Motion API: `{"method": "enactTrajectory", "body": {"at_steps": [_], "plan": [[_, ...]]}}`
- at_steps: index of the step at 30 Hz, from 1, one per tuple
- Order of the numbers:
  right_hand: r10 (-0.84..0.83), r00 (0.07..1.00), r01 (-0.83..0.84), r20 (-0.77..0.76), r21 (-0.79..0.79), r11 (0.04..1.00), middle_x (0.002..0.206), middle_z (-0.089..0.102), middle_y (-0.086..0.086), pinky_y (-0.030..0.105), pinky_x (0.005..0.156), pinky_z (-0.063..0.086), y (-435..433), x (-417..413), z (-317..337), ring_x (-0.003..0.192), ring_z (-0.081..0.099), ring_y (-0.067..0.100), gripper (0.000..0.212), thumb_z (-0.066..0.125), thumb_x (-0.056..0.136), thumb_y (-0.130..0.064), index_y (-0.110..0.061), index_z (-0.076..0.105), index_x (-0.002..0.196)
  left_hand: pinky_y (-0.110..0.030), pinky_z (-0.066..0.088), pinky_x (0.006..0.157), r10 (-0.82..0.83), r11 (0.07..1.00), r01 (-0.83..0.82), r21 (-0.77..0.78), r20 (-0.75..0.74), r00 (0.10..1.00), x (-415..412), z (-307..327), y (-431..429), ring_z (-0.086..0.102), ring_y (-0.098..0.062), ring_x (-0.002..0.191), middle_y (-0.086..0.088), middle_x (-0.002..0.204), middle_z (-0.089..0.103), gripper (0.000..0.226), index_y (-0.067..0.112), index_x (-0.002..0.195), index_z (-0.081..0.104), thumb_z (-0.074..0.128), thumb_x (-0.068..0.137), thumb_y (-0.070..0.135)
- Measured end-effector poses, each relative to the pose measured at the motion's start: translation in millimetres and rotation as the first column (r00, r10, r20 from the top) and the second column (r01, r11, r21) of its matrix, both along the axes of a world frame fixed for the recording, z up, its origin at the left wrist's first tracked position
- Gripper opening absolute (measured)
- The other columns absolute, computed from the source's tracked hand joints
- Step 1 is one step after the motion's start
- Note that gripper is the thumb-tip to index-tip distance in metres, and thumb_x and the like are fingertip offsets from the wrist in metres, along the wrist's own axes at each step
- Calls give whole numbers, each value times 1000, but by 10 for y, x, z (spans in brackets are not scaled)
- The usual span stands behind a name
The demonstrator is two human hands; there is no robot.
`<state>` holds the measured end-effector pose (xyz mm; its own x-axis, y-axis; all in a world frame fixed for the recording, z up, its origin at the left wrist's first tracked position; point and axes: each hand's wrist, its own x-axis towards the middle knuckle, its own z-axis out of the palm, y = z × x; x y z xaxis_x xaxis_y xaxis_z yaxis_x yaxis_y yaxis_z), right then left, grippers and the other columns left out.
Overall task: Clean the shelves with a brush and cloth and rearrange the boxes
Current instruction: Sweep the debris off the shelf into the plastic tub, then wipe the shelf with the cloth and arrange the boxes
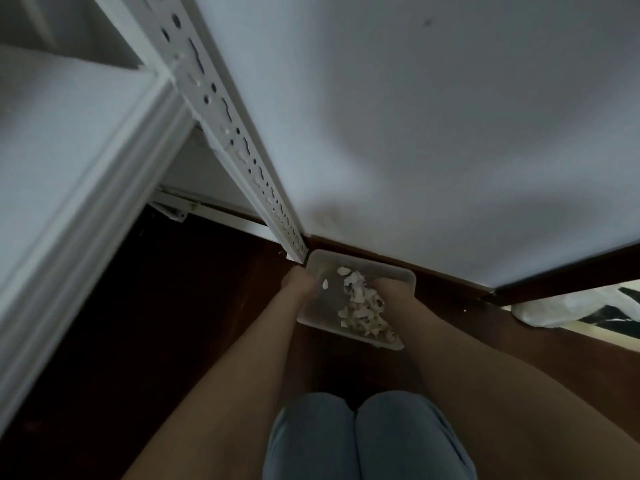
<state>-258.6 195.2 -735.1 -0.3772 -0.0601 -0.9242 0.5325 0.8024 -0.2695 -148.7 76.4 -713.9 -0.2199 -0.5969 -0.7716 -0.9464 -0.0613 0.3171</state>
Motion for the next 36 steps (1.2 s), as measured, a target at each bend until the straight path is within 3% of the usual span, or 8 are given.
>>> {"method": "enactTrajectory", "body": {"at_steps": [4, 7, 11, 15, 20, 24, 30, 36], "plan": [[286, 955, -289, -81, -20, 957, 150, 36, 10, 33, 105, 40, -189, 15, 716, 137, 35, 30, 45, 37, 103, -29, -12, 36, 145, -40, 50, 96, -59, 998, 59, -15, -58, 997, -155, 685, 18, 55, -34, 115, -19, 129, 54, 39, 3, 131, 51, 47, 95, 18], [109, 989, -126, -100, -186, 974, 135, 52, 11, 12, 56, 47, -225, 91, 1342, 125, 51, 29, 39, 48, 96, -16, -6, 49, 134, -39, 49, 94, -110, 994, 108, -26, -86, 990, -235, 1195, 42, 56, -35, 112, -20, 123, 57, 35, 2, 125, 55, 48, 94, 16], [260, 946, -286, -193, -123, 950, 95, 59, 5, 26, 77, 40, -350, 44, 2088, 104, 59, 25, 33, 48, 97, -19, -11, 54, 128, -38, 51, 94, -107, 993, 98, -62, -167, 980, -321, 1945, 56, 57, -34, 112, -18, 114, 61, 25, 4, 111, 63, 46, 92, 6], [-82, 992, 43, -96, -352, 935, 76, 47, 1, 38, 89, 52, -371, 133, 2875, 78, 55, 21, 37, 53, 90, -8, 1, 52, 127, -37, 48, 99, -140, 987, 117, -114, -218, 966, -375, 2755, 25, 53, -28, 120, -13, 133, 54, 37, 7, 129, 55, 48, 92, 7], [-145, 977, 69, -155, -414, 908, 91, 58, 19, 32, 63, 44, -437, 176, 4019, 66, 52, 23, 23, 51, 89, -3, 3, 54, 112, -34, 51, 93, -149, 979, 100, -177, -285, 947, -345, 3869, -24, 55, -26, 115, -12, 132, 54, 37, 10, 127, 57, 45, 92, 5], [-39, 962, -90, -271, -448, 889, 60, 58, 13, 26, 47, 41, -494, 228, 4809, 49, 52, 20, 26, 54, 89, -4, -2, 57, 64, -34, 55, 81, -140, 979, 83, -187, -319, 937, -311, 4689, 14, 62, -28, 105, -15, 121, 62, 35, 7, 121, 61, 43, 91, 1], [-31, 930, -185, -367, -538, 823, 66, 64, 13, 40, 71, 57, -587, 310, 5861, 67, 64, 27, 28, 61, 91, -19, -6, 64, 66, -43, 56, 84, -122, 965, 16, -262, -395, 910, -182, 5854, 108, 65, -34, 100, -20, 113, 64, 33, 2, 118, 58, 44, 89, -3], [-18, 903, -270, -429, -600, 753, 52, 58, 6, 36, 65, 53, -746, 482, 6662, 53, 58, 21, 29, 66, 86, -22, -10, 62, 60, -43, 56, 84, -63, 946, -91, -313, -451, 890, 85, 6743, 97, 63, -33, 101, -22, 114, 62, 32, 1, 119, 55, 42, 90, -3]]}}
